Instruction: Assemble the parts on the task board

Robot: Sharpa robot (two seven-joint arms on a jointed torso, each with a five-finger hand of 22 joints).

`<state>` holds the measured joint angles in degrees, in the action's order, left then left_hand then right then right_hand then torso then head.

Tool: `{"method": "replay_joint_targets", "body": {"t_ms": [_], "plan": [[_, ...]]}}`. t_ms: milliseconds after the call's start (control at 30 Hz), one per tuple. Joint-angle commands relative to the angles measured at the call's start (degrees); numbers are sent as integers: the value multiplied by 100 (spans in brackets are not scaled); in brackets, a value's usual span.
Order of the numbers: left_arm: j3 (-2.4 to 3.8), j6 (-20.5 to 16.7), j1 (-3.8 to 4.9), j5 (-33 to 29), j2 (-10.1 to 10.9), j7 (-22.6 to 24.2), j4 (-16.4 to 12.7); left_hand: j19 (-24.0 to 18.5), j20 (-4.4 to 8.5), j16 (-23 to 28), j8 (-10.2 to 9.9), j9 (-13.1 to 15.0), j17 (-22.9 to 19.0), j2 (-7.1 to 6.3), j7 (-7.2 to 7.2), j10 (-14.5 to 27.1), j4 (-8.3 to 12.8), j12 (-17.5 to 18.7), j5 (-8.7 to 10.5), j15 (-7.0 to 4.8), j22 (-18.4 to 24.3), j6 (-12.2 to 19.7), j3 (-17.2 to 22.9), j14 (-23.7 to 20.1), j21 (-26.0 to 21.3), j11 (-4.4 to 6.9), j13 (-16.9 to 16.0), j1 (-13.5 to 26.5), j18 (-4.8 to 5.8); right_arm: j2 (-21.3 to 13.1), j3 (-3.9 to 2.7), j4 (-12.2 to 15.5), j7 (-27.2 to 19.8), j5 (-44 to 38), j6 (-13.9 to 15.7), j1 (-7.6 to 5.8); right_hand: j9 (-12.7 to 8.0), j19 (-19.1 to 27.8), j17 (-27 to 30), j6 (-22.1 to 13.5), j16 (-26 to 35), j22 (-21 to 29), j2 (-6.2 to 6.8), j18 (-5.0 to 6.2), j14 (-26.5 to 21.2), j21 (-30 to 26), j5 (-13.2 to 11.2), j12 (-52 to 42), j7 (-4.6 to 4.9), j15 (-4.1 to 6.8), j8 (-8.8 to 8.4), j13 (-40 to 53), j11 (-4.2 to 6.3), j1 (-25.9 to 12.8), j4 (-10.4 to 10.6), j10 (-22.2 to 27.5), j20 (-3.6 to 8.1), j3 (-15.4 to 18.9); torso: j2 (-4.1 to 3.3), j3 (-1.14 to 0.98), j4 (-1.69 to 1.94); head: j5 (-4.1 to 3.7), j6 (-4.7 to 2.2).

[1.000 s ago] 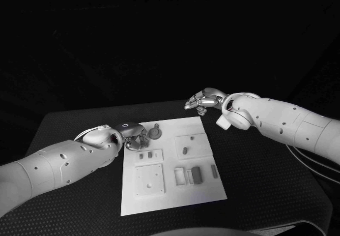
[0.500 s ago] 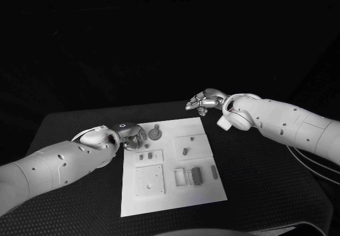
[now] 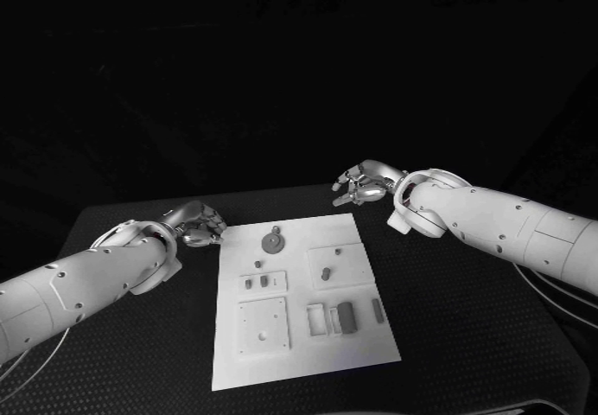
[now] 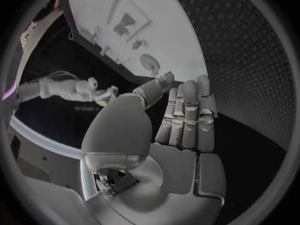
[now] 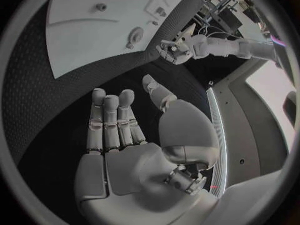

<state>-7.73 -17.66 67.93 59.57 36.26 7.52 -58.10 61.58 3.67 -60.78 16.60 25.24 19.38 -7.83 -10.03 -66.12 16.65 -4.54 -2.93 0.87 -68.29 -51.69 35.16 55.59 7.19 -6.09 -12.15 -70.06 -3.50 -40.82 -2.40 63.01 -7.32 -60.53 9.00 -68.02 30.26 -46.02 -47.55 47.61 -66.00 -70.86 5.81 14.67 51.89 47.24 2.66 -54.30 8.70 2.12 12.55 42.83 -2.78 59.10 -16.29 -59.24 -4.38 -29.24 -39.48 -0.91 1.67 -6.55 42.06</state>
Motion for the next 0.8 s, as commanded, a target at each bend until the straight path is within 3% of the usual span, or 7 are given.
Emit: {"method": "replay_joint_targets", "body": {"t_ms": [33,100,200,333,500,733,800], "plan": [[10,69,95,-2271,172,592,-174,-76,-21,415,47,24,-150,45,10,-134,8,-30,-33,23,233,71,12,-18,-234,-75,-33,93,113,-58,1,102,-318,-903,240,8,14,291,425,44,678,208,0,-197,-227,-374,39,733,143,-210,25,-484,-125,149,-26,622,-120,-94,8,-2,6,-4,-38],[8,201,145,-2466,327,656,-398,-27,-13,582,73,39,-187,87,13,-199,-1,-55,-8,12,338,78,-32,71,-307,-48,-59,136,141,-100,3,185,-333,-1179,260,22,14,425,735,-44,1127,363,-15,-236,-238,-611,25,1501,208,-393,1,-981,-251,366,-52,889,-195,-214,7,1,10,4,-55],[6,316,191,-2654,489,761,-688,-51,-9,783,86,45,-227,108,8,-221,4,-48,-31,41,455,103,-126,83,-358,-45,-66,174,175,-189,23,349,-317,-1790,320,81,60,83,1014,-7,1402,501,-40,-142,277,-650,0,2596,244,-380,78,-1788,-446,557,-41,738,-233,-186,16,11,21,-7,-62],[6,475,213,-3259,700,786,-1056,-484,-120,1334,86,47,-347,107,-18,-139,2,35,-26,235,785,180,-270,-153,-375,-94,-27,257,293,-240,100,537,-222,-2456,391,125,72,-314,1070,30,1412,536,-64,6,770,-565,5,3205,215,-278,135,-2272,-390,714,-53,327,-227,-2,32,24,28,1,-68],[5,576,217,-4050,819,853,-1283,-854,-275,1749,81,48,-405,110,-43,-18,2,68,-26,404,1060,252,-448,-378,-367,-147,40,363,310,-300,173,656,10,-3339,463,184,77,-721,1014,123,1269,506,-68,33,1204,-392,13,3495,170,-185,193,-2515,-342,788,-60,82,-110,97,52,32,35,7,-69],[5,628,217,-4355,883,920,-1434,-871,-325,1935,97,53,-349,149,-47,-2,1,55,-20,441,1244,273,-579,-327,-350,-153,83,390,261,-415,246,838,315,-4111,463,347,58,-1031,953,236,1203,494,-1,33,1510,-291,19,3790,124,-117,242,-2783,-263,810,-54,-265,43,170,83,64,56,2,-56],[4,623,217,-4357,912,925,-1479,-865,-328,1958,100,54,-337,154,-46,3,2,56,-20,443,1268,273,-595,-319,-349,-155,90,393,256,-407,271,868,370,-4231,464,387,50,-1092,938,269,1194,489,6,33,1573,-272,11,3856,110,-96,254,-2847,-252,805,-53,-352,72,179,76,65,40,18,-60]]}}
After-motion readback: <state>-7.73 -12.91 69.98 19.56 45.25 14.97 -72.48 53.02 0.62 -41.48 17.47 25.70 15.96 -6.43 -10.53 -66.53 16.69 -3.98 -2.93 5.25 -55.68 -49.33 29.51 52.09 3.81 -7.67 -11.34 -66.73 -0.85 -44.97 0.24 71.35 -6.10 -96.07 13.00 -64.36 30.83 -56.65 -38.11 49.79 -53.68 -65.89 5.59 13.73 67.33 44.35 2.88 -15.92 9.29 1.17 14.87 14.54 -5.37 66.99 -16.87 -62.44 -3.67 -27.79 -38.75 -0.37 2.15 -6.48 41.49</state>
